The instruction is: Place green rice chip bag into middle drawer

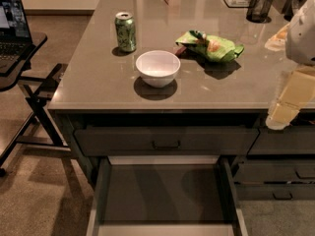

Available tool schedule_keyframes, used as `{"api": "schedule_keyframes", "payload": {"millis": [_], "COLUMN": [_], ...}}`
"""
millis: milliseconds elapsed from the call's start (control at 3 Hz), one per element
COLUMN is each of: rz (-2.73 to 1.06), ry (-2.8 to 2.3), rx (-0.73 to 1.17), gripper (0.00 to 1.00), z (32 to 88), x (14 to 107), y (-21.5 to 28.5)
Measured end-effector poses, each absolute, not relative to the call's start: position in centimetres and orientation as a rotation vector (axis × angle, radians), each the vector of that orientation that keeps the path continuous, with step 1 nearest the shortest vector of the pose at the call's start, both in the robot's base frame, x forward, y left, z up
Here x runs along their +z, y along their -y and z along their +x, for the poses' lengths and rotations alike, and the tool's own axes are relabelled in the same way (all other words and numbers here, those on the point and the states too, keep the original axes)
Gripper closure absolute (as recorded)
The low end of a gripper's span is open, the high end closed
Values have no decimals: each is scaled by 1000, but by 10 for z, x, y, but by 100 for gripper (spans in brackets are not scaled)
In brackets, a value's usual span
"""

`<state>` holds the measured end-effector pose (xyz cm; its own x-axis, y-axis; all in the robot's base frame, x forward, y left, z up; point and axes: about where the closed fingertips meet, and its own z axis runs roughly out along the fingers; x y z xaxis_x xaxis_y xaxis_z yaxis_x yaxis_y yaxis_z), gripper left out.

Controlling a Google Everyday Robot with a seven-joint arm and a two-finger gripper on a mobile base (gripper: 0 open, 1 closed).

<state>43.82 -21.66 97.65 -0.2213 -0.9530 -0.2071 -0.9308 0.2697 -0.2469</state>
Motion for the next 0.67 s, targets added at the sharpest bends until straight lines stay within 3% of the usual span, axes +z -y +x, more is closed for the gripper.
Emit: {"api": "schedule_keyframes", "payload": {"millis": [667], "rz": [-1682], "ry": [-2144], "rx": [-115], "gripper": [0], "z": [462], "x": [995], "y": [214]}}
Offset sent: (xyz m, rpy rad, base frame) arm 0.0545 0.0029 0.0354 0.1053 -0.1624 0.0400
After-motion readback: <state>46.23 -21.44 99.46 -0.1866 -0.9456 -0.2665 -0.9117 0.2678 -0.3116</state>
